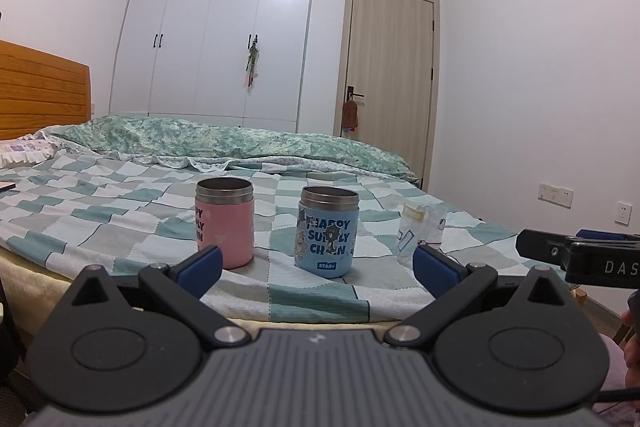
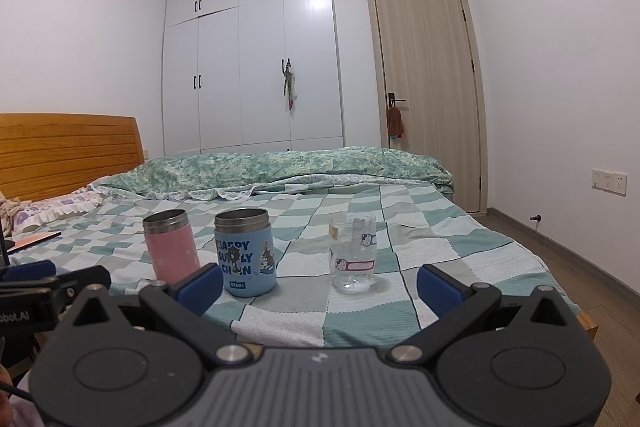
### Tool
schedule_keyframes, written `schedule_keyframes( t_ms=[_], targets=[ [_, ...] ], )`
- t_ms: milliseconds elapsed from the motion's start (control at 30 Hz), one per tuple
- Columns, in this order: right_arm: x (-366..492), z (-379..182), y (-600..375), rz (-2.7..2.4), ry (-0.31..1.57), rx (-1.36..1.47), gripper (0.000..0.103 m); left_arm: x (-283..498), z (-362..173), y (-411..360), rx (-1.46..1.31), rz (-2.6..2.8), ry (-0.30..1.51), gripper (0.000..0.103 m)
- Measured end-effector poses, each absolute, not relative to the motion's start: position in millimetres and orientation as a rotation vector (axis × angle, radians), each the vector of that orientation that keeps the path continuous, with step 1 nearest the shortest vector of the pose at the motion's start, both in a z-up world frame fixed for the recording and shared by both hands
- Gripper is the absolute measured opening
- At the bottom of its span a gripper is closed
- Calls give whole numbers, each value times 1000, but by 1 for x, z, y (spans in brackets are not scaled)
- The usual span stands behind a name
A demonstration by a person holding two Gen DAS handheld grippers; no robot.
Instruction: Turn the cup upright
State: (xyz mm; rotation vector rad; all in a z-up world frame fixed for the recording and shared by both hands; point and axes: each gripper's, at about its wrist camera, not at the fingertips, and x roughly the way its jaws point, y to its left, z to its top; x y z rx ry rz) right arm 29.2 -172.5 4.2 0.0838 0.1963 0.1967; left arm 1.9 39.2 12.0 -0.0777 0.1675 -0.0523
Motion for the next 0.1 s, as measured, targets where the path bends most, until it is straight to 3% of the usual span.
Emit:
schedule_keyframes(
  t_ms=[100],
  targets=[
    [29, 4, -172, 197, 197, 83, 103, 2, 12, 40, -79, -52, 169, 103]
  ],
)
